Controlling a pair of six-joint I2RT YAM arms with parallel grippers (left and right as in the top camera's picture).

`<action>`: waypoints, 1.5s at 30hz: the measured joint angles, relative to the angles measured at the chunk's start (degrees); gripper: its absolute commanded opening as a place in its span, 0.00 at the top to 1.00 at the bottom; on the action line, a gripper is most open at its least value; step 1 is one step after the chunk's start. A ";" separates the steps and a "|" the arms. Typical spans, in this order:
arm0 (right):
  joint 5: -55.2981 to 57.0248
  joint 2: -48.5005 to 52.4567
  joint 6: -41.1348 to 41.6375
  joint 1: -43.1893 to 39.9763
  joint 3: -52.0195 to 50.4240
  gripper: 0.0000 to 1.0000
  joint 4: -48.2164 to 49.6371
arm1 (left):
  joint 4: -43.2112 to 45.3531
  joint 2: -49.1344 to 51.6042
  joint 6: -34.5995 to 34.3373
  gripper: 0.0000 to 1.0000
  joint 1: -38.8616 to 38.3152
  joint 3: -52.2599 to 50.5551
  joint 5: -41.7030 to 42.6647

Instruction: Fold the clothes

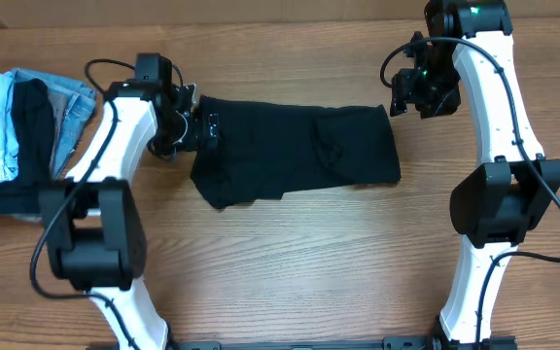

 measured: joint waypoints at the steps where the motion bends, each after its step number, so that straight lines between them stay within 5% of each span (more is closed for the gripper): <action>1: -0.02 0.00 0.00 0.00 0.00 0.36 -0.04 | 0.37 1.18 0.22 0.04 0.00 0.00 0.48; 7: 0.00 0.00 0.02 0.00 0.00 0.36 -0.11 | 2.14 6.36 1.03 0.07 -0.26 -0.24 4.20; 10: -0.02 0.00 0.00 0.00 0.02 0.36 -0.15 | 2.01 7.02 0.96 0.39 -0.52 0.11 5.31; 13: -0.02 0.00 0.00 0.00 0.00 0.36 -0.17 | 1.84 8.04 1.01 0.56 -2.89 0.35 6.86; 15: 0.00 0.00 0.00 0.02 0.02 0.36 -0.11 | 1.79 8.31 0.87 0.85 -4.37 0.37 7.85; 17: -0.02 0.00 0.02 0.00 0.02 0.36 -0.15 | 1.73 8.96 0.90 0.96 -4.44 0.37 8.09; 23: -0.07 0.00 0.02 0.00 0.00 0.36 -0.20 | -6.54 9.42 0.81 0.96 -1.33 1.07 7.06; 36: -0.70 0.00 0.04 0.00 0.00 0.36 -1.88 | -15.17 -4.85 1.22 0.96 22.56 9.14 0.76; 45: -0.70 0.00 0.02 0.00 0.00 0.36 -2.23 | -7.50 -4.96 -5.33 0.93 -1.75 9.40 -2.84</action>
